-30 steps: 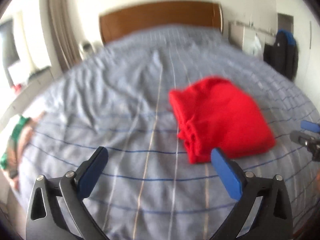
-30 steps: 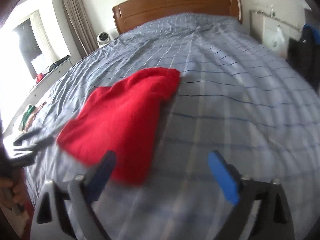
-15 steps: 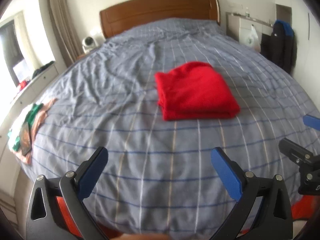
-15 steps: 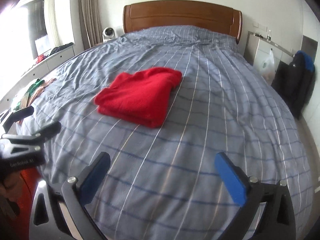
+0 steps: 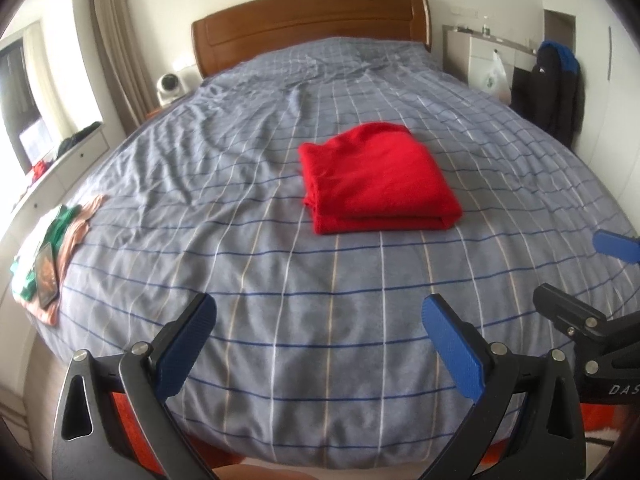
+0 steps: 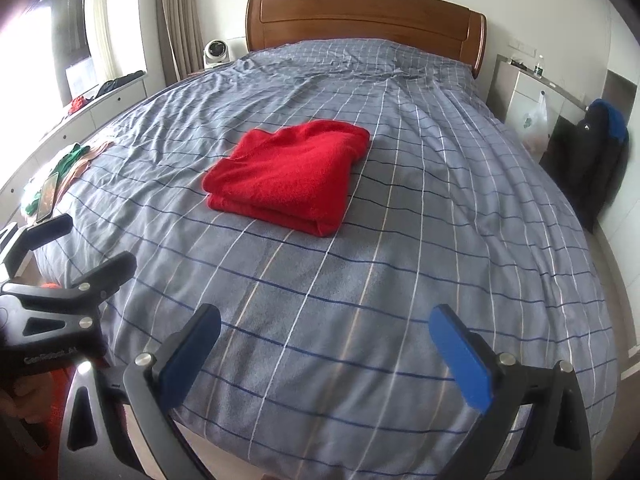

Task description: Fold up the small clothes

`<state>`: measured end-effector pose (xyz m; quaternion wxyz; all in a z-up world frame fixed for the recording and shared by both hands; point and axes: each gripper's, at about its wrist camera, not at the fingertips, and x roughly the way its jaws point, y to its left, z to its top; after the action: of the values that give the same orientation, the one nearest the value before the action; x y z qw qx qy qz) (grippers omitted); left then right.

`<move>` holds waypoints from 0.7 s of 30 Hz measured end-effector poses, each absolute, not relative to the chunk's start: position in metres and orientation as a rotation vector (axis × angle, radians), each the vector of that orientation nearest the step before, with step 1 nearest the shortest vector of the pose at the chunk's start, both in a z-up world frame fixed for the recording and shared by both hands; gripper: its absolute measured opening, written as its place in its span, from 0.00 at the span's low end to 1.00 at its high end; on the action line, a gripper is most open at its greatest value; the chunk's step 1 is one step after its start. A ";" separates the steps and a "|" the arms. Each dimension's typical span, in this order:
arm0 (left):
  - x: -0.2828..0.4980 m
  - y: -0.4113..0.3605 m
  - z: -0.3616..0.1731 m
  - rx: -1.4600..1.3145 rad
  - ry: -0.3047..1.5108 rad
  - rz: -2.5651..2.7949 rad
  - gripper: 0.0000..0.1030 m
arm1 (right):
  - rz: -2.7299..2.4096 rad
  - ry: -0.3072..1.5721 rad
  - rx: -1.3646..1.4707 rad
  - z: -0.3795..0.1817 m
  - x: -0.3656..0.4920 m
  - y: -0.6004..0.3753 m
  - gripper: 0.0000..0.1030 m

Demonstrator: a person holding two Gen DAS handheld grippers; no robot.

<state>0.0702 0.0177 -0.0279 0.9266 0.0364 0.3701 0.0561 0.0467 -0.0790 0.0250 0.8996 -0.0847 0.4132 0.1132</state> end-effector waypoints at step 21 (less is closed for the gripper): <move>0.064 0.026 -0.015 0.018 0.738 0.092 1.00 | 0.264 0.843 -0.182 0.048 0.038 -0.069 1.00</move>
<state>0.0642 0.0256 -0.0150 0.9317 0.0086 0.3604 0.0451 0.0377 -0.0692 0.0480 0.9000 -0.0881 0.4073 0.1276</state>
